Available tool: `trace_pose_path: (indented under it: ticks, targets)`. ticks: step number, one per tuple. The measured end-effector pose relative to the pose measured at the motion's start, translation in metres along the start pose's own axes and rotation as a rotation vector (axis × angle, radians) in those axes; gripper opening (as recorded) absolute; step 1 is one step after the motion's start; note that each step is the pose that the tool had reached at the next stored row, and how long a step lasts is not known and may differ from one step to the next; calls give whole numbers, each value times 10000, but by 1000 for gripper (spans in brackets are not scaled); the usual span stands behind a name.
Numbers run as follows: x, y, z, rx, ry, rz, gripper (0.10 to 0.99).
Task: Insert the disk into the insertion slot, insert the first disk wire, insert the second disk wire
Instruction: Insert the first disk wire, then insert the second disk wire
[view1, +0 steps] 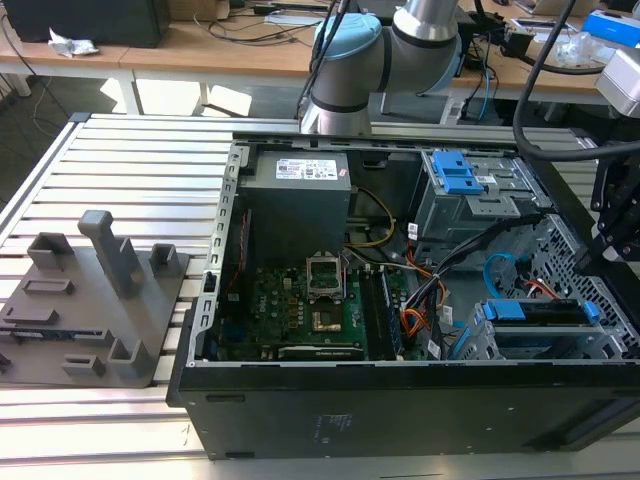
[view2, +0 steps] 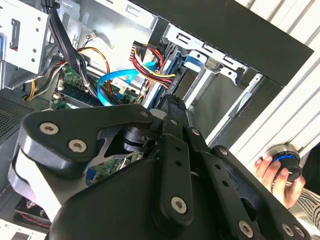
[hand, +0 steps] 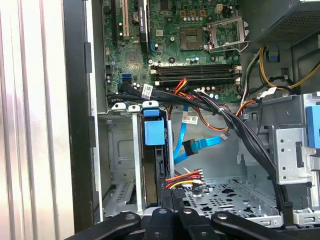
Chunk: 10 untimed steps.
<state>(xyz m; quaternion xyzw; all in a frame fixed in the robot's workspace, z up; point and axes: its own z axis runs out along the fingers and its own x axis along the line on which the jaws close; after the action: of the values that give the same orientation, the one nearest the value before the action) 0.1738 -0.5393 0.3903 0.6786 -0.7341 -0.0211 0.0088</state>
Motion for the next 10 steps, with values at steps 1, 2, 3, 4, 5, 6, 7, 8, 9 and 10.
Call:
trace_pose_path:
  ticks: [1, 2, 3, 4, 5, 6, 7, 8, 9, 10]
  targets:
    - [0, 0, 0, 0, 0, 0, 106]
    - [0, 0, 0, 0, 0, 0, 106]
    - [0, 0, 0, 0, 0, 0, 106]
    - [0, 0, -1, 0, 0, 0, 106]
    - [0, 0, -1, 0, 0, 0, 106]
    - [0, 0, -1, 0, 0, 0, 106]
    - [0, 0, -1, 0, 0, 0, 106]
    - [0, 0, -1, 0, 1, 0, 106]
    - [0, 0, -1, 0, 0, 0, 114]
    - [0, 0, -2, 0, 0, 0, 173]
